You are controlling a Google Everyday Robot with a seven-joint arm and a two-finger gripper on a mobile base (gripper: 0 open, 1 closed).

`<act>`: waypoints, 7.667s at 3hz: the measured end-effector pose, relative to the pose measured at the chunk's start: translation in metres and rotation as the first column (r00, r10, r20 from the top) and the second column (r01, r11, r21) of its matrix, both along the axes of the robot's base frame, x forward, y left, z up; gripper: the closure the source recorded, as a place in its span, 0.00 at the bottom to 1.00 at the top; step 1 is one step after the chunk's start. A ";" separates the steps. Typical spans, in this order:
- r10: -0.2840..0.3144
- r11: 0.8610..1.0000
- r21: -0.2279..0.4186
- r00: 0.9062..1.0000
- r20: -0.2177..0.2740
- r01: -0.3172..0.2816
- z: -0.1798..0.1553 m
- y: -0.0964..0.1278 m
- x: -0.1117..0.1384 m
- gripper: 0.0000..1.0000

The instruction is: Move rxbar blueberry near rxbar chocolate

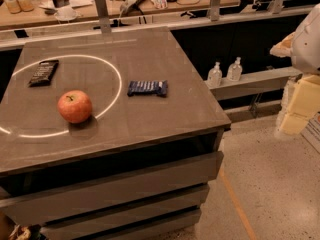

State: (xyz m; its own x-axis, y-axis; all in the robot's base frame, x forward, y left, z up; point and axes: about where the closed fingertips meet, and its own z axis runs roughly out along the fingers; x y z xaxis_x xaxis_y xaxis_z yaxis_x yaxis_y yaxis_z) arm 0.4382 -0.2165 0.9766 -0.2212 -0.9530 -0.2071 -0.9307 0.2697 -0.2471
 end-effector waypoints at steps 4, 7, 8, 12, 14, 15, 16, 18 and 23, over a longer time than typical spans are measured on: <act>0.157 0.883 0.405 0.962 0.224 -0.239 0.012 0.024 0.098 0.00; 0.185 0.824 0.505 0.965 0.187 -0.256 -0.035 0.092 0.150 0.00; 0.242 0.794 0.538 0.959 0.148 -0.284 -0.059 0.128 0.169 0.00; 0.326 0.741 0.614 0.945 0.025 -0.272 -0.135 0.198 0.205 0.12; 0.361 0.757 0.609 0.928 -0.089 -0.236 -0.139 0.219 0.206 0.58; 0.363 0.756 0.610 0.927 -0.093 -0.235 -0.140 0.222 0.206 0.82; 0.343 0.733 0.633 0.939 -0.027 -0.249 -0.129 0.230 0.211 1.00; 0.306 0.634 0.680 0.927 0.217 -0.369 -0.061 0.308 0.270 1.00; 0.448 0.603 0.688 0.885 0.127 -0.405 -0.101 0.485 0.322 0.50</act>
Offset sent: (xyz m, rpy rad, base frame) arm 0.0455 0.0042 0.0174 0.3454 -0.1534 0.0595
